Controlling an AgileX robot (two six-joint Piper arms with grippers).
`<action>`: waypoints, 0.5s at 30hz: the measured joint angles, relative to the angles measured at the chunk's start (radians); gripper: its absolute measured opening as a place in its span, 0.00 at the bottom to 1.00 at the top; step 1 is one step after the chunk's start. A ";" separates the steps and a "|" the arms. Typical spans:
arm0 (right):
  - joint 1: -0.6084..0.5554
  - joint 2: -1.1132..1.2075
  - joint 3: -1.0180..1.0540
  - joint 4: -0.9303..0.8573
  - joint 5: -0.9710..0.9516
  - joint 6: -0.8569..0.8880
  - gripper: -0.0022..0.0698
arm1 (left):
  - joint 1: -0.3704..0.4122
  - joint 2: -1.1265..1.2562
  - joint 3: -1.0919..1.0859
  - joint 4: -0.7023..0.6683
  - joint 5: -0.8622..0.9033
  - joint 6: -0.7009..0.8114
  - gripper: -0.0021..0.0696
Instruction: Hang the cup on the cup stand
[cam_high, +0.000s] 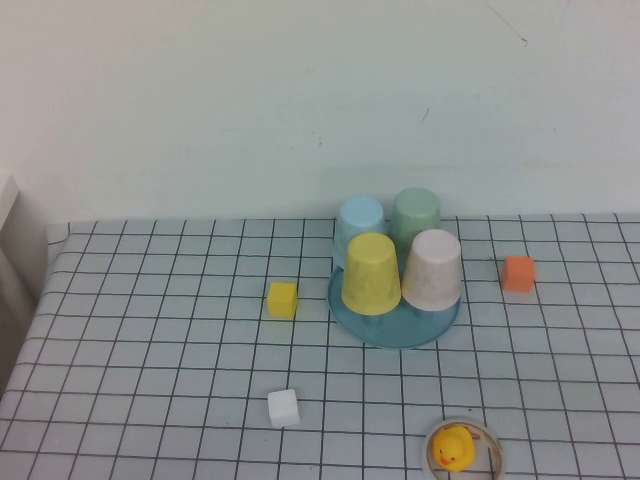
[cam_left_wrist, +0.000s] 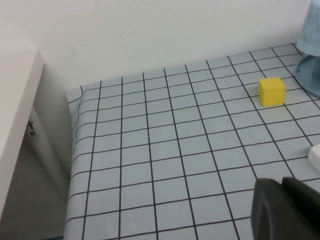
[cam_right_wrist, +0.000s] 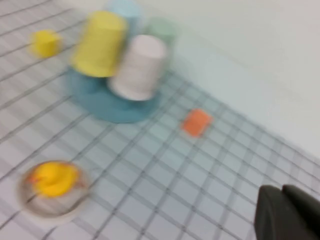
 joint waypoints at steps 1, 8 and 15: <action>-0.036 -0.015 0.021 0.000 -0.024 0.003 0.03 | 0.000 0.000 0.000 0.000 0.000 0.000 0.03; -0.274 -0.206 0.145 0.000 -0.095 0.008 0.03 | 0.000 0.000 0.000 0.000 0.000 -0.002 0.03; -0.348 -0.278 0.155 0.002 -0.109 0.019 0.03 | 0.000 0.000 0.000 0.000 0.000 -0.002 0.03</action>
